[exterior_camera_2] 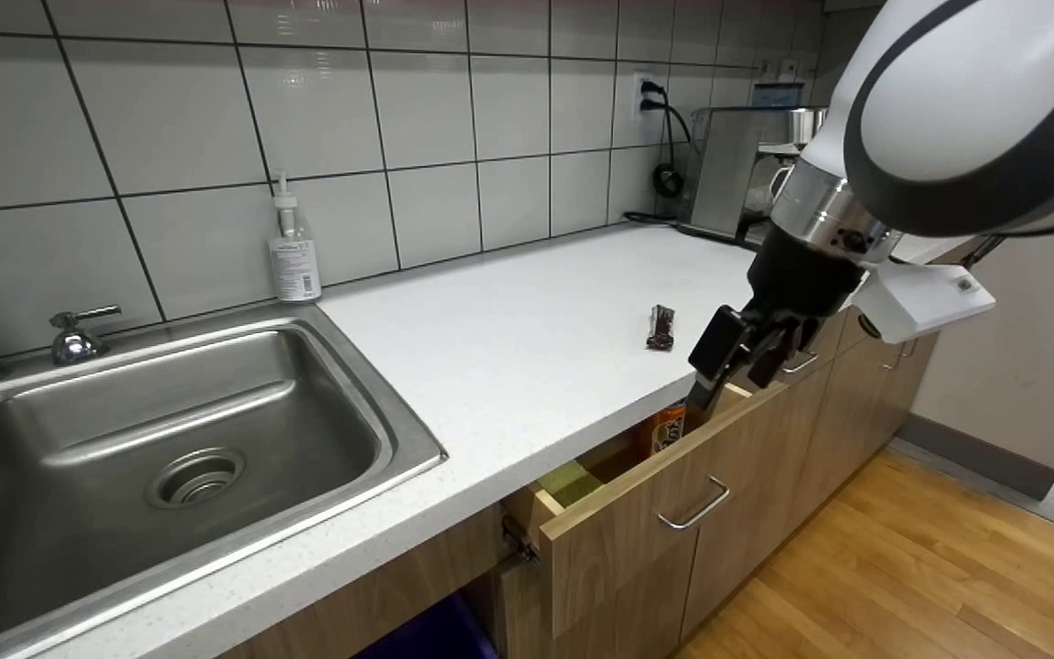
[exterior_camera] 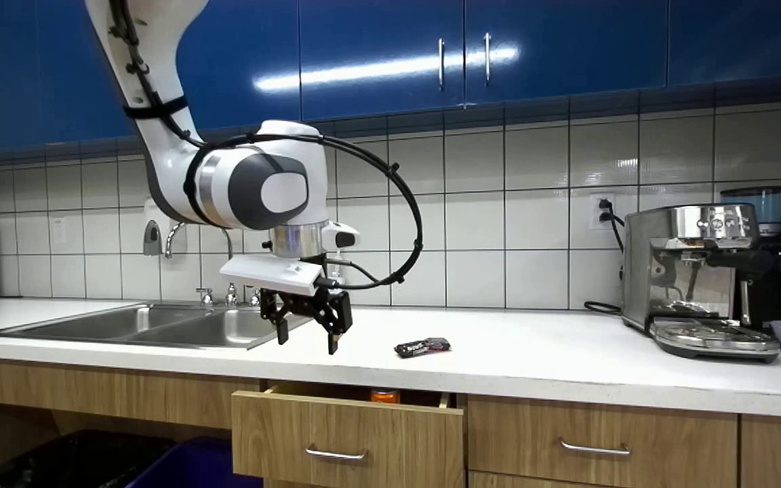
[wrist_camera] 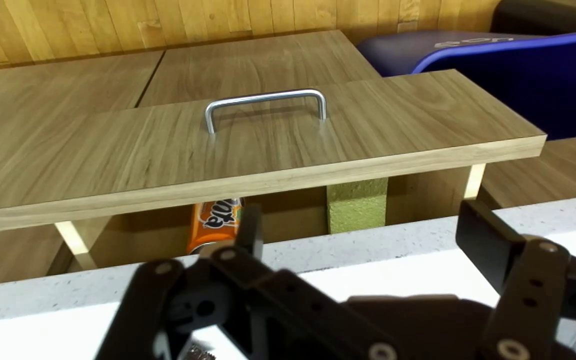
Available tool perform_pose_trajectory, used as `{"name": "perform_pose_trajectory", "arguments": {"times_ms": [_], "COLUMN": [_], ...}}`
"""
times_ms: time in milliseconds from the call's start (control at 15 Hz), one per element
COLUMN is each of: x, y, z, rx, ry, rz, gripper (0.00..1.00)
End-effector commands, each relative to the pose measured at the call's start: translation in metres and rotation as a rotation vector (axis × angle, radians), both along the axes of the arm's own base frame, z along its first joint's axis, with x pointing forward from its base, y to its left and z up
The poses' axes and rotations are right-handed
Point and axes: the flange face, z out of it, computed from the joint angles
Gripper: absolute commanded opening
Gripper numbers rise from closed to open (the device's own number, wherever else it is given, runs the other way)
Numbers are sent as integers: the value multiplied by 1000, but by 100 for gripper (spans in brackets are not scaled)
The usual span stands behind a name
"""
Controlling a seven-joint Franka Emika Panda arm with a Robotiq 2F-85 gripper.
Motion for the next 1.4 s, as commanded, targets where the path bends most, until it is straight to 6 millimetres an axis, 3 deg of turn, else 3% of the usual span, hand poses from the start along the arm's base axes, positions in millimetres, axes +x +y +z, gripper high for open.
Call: {"name": "perform_pose_trajectory", "arguments": {"times_ms": [0, 333, 1333], "x": [4, 11, 8], "y": [-18, -35, -35], "z": [24, 29, 23], "rx": [21, -11, -13], "ry": [36, 41, 26], "rz": [5, -25, -17], "gripper": [100, 100, 100]}}
